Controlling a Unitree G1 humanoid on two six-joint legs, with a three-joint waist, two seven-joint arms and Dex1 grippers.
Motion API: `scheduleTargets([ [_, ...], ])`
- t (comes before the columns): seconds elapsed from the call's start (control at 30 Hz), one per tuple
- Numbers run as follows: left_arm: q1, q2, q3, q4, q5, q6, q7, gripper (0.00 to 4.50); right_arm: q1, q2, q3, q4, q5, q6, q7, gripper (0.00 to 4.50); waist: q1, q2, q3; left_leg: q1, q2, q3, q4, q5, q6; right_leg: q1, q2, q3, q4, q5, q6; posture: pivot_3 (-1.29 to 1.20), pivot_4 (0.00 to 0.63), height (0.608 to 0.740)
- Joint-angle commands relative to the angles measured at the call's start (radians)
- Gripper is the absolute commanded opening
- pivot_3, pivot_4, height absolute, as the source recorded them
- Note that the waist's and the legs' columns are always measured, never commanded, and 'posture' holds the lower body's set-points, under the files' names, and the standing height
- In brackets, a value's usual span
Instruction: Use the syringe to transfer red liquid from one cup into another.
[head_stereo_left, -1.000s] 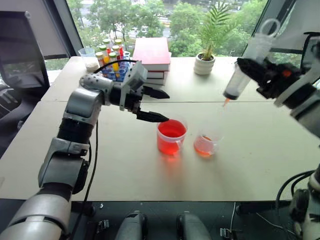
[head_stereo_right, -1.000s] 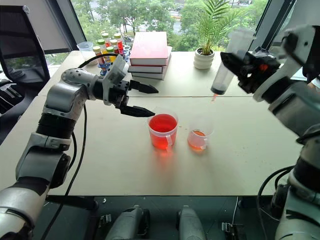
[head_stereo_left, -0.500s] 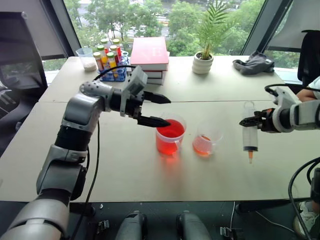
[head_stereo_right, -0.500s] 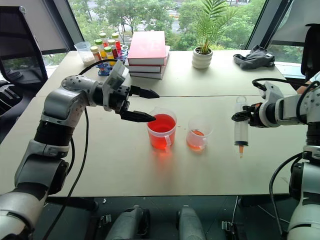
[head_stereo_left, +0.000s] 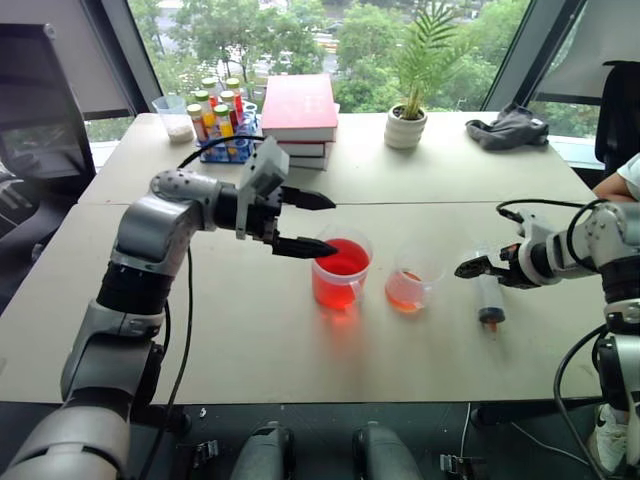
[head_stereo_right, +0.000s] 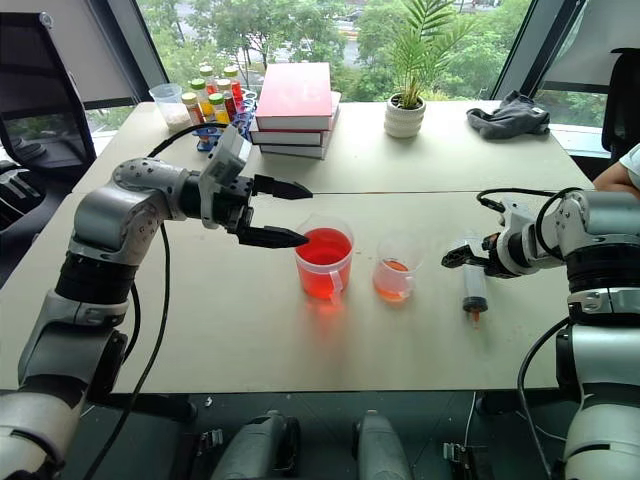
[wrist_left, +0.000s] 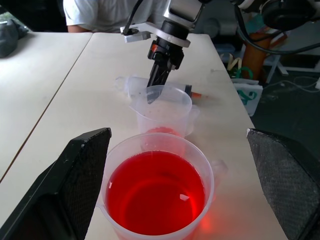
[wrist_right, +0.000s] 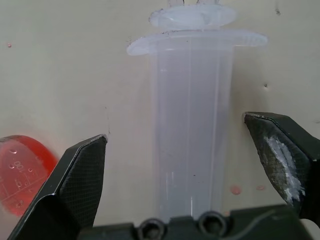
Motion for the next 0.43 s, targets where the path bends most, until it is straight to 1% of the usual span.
scheduleTargets([
  [0.03,-0.005,0.01,0.019,-0.041,-0.027,0.002,0.003,4.5,-0.009,-0.082,-0.021,-0.123,-0.012,0.001,0.066,4.48,0.001,0.0,0.0,0.0,0.0,0.0,0.0,0.0,0.0,0.0,0.0,0.0,0.0,0.0,0.0,0.0,0.15,0.74],
  [0.07,-0.004,0.011,0.02,-0.044,-0.028,0.004,0.002,4.5,0.018,-0.136,-0.016,-0.213,-0.019,-0.047,0.106,4.48,0.005,0.001,0.001,0.0,0.0,0.0,0.0,0.0,0.0,0.0,0.0,0.0,0.0,0.0,0.0,0.0,0.15,0.74],
  [0.2,0.01,0.029,0.022,-0.062,-0.042,0.016,0.001,4.5,0.133,-0.298,-0.132,-0.542,0.079,-0.117,0.283,4.48,0.004,0.002,0.001,-0.003,0.0,-0.001,0.0,-0.001,0.001,-0.002,0.0,-0.001,-0.001,0.0,0.0,0.0,0.15,0.74],
  [0.33,0.024,0.049,0.024,-0.077,-0.052,0.025,0.0,4.5,0.342,-0.42,-0.359,-0.817,0.169,-0.195,0.468,4.48,0.003,0.002,0.001,-0.003,0.0,-0.001,0.0,-0.001,0.001,-0.002,0.0,-0.001,-0.001,0.0,0.0,0.0,0.15,0.74],
  [0.43,0.032,0.065,0.03,-0.079,-0.063,0.048,0.009,4.5,0.481,-0.435,-0.527,-0.941,0.208,-0.19,0.538,4.48,0.001,0.001,0.001,-0.001,0.0,-0.001,0.001,-0.001,0.001,0.0,0.0,0.0,0.0,0.0,0.001,0.0,0.15,0.74],
])
